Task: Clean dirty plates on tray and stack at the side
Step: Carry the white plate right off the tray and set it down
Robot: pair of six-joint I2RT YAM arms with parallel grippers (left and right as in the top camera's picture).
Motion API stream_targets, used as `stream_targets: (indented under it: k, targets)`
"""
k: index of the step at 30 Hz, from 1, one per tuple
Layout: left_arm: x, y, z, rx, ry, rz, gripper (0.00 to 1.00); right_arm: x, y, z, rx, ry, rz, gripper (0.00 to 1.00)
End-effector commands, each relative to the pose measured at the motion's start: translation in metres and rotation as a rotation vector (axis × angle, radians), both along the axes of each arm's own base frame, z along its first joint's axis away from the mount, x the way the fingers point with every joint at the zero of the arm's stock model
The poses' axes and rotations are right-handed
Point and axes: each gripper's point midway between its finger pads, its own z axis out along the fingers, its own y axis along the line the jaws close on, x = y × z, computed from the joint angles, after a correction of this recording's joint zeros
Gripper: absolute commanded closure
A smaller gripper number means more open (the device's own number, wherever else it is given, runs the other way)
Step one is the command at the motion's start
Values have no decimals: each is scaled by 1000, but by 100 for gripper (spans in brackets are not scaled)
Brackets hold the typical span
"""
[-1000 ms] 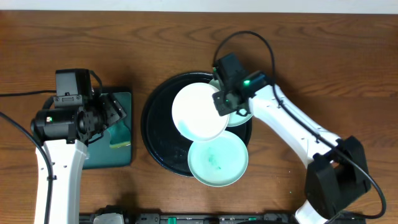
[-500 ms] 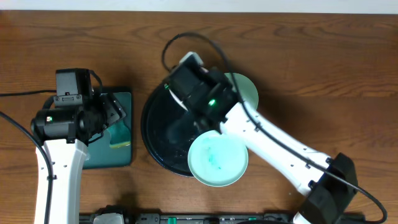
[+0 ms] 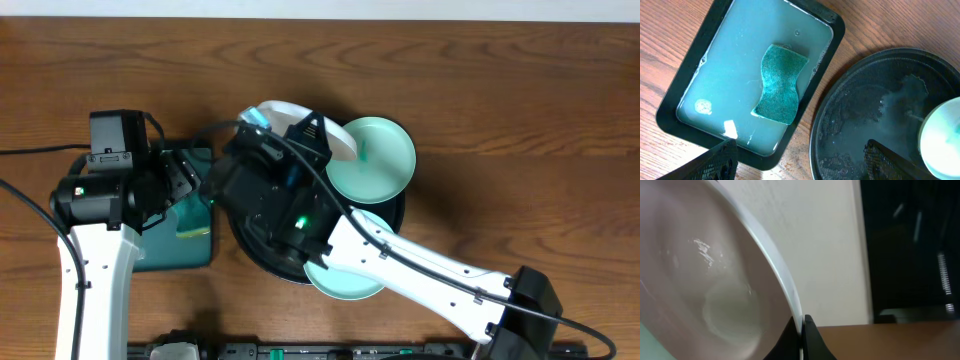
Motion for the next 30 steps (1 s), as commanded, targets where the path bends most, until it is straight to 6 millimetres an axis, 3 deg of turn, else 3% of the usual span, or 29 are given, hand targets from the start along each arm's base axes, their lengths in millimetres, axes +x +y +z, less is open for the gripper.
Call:
stream_targets:
  k: [1, 8, 11, 13, 15, 17, 18, 20, 23, 24, 26, 28, 30]
  targets:
    - [1, 3, 1, 15, -1, 0, 19, -8, -5, 23, -30, -60, -29, 99]
    - [1, 3, 1, 15, -1, 0, 19, -10, -1, 21, -21, -52, -14, 99]
    - [1, 3, 1, 14, -1, 1, 19, 0, 8, 2, 34, 33, 51, 99]
    - [1, 3, 1, 14, 2, 0, 19, -9, 3, 14, 3, -37, 1, 99]
    - [0, 2, 1, 14, 4, 0, 19, -20, 20, 9, 22, -5, 69, 99]
    - [2, 3, 2, 14, -5, 0, 19, -15, 36, -11, 84, 98, 161, 99]
    - [2, 3, 2, 15, -7, 0, 19, -7, 28, -12, 106, 82, 117, 99]
    - [0, 2, 0, 14, 6, 0, 19, -17, 21, -2, 47, 24, 71, 99]
    - [-1, 2, 0, 13, 10, 0, 19, -20, 35, -17, 83, 109, 151, 99]
    - [-1, 2, 0, 14, 7, 0, 19, -13, 28, -19, 103, 111, 123, 99]
    - [-2, 2, 0, 13, 12, 0, 19, -18, 16, -9, 113, 63, 70, 99]
    - [-3, 2, -1, 13, 16, 0, 19, -28, 24, -22, 178, 146, 120, 99]
    - [-1, 2, 0, 13, 10, 0, 19, -30, 30, -53, 295, 323, 150, 99]
